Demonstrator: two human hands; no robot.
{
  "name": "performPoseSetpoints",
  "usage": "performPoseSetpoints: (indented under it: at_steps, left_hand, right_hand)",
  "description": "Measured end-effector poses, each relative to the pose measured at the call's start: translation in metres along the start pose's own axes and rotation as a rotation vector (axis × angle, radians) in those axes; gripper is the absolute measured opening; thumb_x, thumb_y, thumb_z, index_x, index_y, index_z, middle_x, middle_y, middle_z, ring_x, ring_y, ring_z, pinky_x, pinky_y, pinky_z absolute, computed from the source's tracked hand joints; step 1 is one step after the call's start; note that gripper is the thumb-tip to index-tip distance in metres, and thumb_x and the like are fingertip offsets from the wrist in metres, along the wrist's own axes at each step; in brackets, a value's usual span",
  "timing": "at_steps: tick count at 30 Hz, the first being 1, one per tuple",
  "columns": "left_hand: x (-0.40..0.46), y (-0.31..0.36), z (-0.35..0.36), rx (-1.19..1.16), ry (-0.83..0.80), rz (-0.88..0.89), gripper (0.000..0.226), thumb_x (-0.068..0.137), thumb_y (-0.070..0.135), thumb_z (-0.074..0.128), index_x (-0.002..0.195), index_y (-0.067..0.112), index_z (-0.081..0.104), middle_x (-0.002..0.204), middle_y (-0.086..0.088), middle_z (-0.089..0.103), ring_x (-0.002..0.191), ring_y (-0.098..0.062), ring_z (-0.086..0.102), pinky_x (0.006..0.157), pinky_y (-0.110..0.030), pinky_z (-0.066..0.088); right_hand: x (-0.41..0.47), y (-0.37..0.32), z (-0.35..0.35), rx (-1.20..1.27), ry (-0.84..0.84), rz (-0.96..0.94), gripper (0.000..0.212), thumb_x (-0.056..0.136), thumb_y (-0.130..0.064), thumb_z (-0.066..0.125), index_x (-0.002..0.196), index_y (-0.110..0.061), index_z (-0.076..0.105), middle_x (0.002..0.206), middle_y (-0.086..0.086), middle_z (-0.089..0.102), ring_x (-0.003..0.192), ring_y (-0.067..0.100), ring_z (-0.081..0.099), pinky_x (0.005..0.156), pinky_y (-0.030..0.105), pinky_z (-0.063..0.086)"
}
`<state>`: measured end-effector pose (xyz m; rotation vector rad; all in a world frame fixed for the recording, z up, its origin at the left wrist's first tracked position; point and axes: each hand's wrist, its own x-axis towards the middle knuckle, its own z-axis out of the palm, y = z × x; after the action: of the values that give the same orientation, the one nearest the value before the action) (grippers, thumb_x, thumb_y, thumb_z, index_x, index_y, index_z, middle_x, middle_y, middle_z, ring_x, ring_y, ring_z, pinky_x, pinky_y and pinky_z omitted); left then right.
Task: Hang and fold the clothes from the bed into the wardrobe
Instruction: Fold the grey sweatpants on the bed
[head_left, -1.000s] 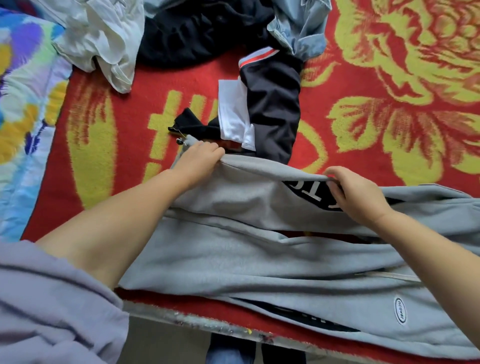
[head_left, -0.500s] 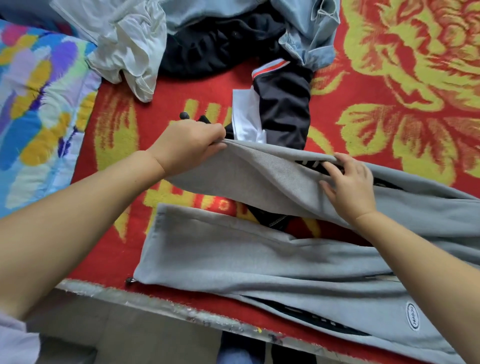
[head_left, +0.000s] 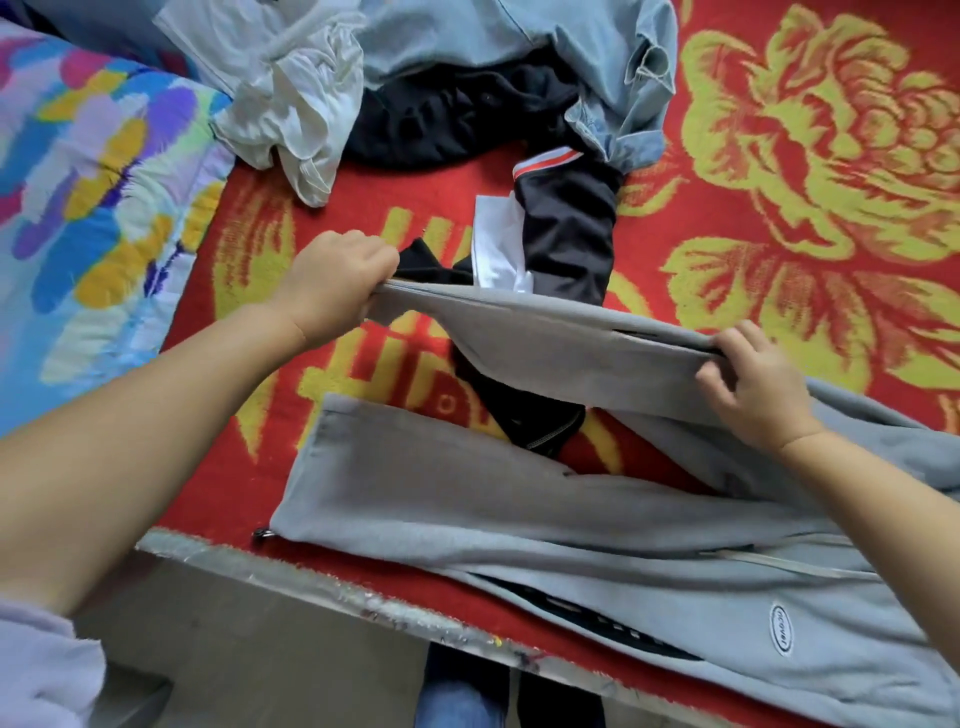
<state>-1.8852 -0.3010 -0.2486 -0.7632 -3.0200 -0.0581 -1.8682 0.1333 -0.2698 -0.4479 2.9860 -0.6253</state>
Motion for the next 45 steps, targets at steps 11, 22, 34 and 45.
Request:
performPoseSetpoints:
  at_steps: [11, 22, 34, 45]
  left_hand:
    - [-0.19, 0.078, 0.082, 0.065, -0.108, -0.285, 0.018, 0.054, -0.003, 0.052, 0.068, 0.006, 0.057, 0.073, -0.015, 0.052, 0.066, -0.032, 0.054, 0.067, -0.039, 0.039]
    - [-0.206, 0.167, 0.134, 0.143, -0.536, -0.63, 0.028, 0.08, 0.0, 0.05, 0.107, 0.006, 0.054, 0.111, -0.016, 0.051, 0.111, -0.034, 0.046, 0.111, -0.061, 0.011]
    - [0.02, 0.417, 0.138, -0.676, -0.41, -0.114, 0.019, 0.094, 0.022, 0.044, 0.108, 0.016, 0.056, 0.109, -0.006, 0.059, 0.103, -0.027, 0.054, 0.075, -0.039, 0.045]
    - [0.045, 0.465, 0.147, -0.537, -0.22, -0.245, 0.02, 0.086, 0.019, 0.059, 0.078, 0.016, 0.041, 0.082, 0.003, 0.047, 0.08, -0.026, 0.05, 0.056, -0.033, 0.03]
  right_hand:
    - [-0.16, -0.057, 0.078, 0.009, -0.733, -0.228, 0.019, 0.089, -0.021, 0.061, 0.105, -0.012, 0.06, 0.097, 0.005, 0.056, 0.088, 0.028, 0.06, 0.07, 0.035, 0.043]
    - [-0.196, -0.051, 0.144, -0.029, -0.847, -0.215, 0.044, 0.093, -0.02, 0.048, 0.137, -0.021, 0.048, 0.13, 0.002, 0.054, 0.119, 0.024, 0.049, 0.1, 0.031, 0.034]
    - [-0.121, 0.233, -0.02, -0.368, -0.529, 0.409, 0.058, 0.086, 0.003, 0.043, 0.141, -0.015, 0.044, 0.138, 0.015, 0.043, 0.125, 0.034, 0.043, 0.101, 0.042, 0.04]
    - [-0.131, 0.305, -0.041, -0.694, -0.526, 0.175, 0.034, 0.083, -0.011, 0.054, 0.117, -0.014, 0.057, 0.129, 0.012, 0.049, 0.129, 0.027, 0.039, 0.117, 0.05, 0.008]
